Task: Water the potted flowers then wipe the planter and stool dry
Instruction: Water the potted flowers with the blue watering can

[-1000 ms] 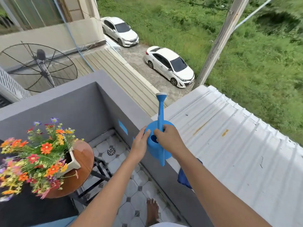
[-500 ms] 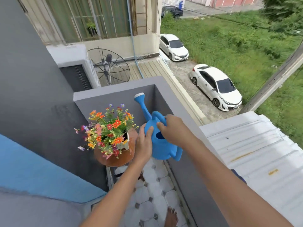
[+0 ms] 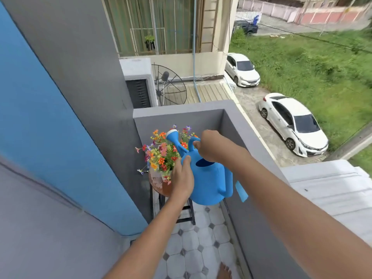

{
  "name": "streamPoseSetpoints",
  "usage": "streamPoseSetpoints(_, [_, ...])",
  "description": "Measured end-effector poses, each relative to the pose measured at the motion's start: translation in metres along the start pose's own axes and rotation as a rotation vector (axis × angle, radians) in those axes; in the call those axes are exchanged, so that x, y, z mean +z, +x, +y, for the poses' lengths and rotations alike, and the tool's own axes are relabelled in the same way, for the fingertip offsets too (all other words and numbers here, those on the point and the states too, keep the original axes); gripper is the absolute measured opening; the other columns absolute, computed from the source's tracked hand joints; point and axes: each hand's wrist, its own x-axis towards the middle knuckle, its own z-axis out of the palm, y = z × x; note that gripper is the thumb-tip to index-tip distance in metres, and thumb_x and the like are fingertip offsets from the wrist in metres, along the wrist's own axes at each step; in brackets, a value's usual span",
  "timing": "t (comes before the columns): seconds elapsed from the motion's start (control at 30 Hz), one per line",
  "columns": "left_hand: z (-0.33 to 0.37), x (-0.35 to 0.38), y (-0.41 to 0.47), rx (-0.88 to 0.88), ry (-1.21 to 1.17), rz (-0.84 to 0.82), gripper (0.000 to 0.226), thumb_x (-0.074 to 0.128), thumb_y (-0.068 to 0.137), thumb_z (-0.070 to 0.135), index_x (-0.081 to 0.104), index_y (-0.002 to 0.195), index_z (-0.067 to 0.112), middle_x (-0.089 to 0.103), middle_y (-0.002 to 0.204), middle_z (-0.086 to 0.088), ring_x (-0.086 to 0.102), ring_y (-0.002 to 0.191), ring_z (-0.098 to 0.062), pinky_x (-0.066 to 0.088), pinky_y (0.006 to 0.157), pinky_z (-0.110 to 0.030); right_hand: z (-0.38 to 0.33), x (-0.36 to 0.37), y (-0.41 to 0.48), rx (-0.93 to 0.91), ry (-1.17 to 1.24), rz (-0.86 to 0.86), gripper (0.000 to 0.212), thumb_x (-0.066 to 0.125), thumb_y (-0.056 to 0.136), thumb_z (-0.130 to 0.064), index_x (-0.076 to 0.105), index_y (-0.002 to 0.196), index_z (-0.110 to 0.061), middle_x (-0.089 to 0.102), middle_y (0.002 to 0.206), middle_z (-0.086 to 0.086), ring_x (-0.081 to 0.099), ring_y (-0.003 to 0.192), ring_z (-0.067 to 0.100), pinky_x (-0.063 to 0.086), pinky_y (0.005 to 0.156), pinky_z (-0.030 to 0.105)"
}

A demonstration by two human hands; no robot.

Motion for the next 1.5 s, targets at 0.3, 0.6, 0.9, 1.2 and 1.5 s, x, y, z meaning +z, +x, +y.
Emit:
streamPoseSetpoints(0.3, [0.015, -0.034, -0.002, -0.008, 0.123, -0.011, 0.042, 0.032, 0.1, 0.043, 0.057, 0.109, 0.011, 0.055, 0.09, -0.002, 0.047, 0.072, -0.007, 0.03, 0.057, -0.028, -0.037, -0.013, -0.002, -0.025, -0.132, -0.043, 0.035, 0.038, 0.102, -0.009, 0.059, 0.13, -0.006, 0.035, 0.074, 0.001, 0.039, 0.053, 0.015, 0.027, 0.041, 0.025])
streamPoseSetpoints(0.6, [0.016, -0.035, -0.005, -0.047, 0.073, -0.121, 0.05, 0.031, 0.097, 0.047, 0.059, 0.099, 0.005, 0.051, 0.08, -0.007, 0.046, 0.068, -0.017, 0.032, 0.061, -0.034, -0.036, -0.019, -0.007, -0.001, -0.058, -0.009, 0.034, 0.047, 0.102, -0.016, 0.04, 0.071, -0.006, 0.047, 0.062, 0.008, 0.044, 0.047, 0.019, 0.033, 0.043, 0.028])
streamPoseSetpoints(0.9, [0.036, -0.005, -0.007, -0.055, 0.046, -0.186, 0.055, 0.033, 0.083, 0.056, 0.055, 0.086, 0.006, 0.047, 0.074, -0.008, 0.042, 0.065, -0.02, 0.031, 0.059, -0.036, -0.004, -0.032, 0.002, 0.037, -0.039, 0.057, 0.027, 0.051, 0.095, -0.015, 0.043, 0.071, -0.007, 0.051, 0.059, 0.012, 0.049, 0.042, 0.025, 0.039, 0.046, 0.026])
streamPoseSetpoints(1.2, [0.042, 0.027, -0.002, -0.084, 0.047, -0.262, 0.064, 0.033, 0.073, 0.06, 0.064, 0.099, 0.009, 0.06, 0.093, -0.016, 0.055, 0.074, -0.023, 0.041, 0.064, -0.04, 0.03, -0.037, 0.013, 0.118, -0.086, 0.043, 0.01, 0.052, 0.093, -0.006, 0.052, 0.084, -0.001, 0.057, 0.06, 0.015, 0.061, 0.052, 0.032, 0.051, 0.057, 0.035])
streamPoseSetpoints(1.5, [0.045, 0.021, 0.0, -0.054, 0.057, -0.268, 0.045, 0.034, 0.087, 0.049, 0.056, 0.086, 0.009, 0.048, 0.073, -0.006, 0.044, 0.064, -0.019, 0.034, 0.059, -0.037, 0.023, -0.037, 0.015, 0.114, 0.013, 0.057, 0.013, 0.053, 0.093, -0.004, 0.058, 0.081, 0.0, 0.054, 0.064, 0.013, 0.058, 0.056, 0.031, 0.045, 0.055, 0.029])
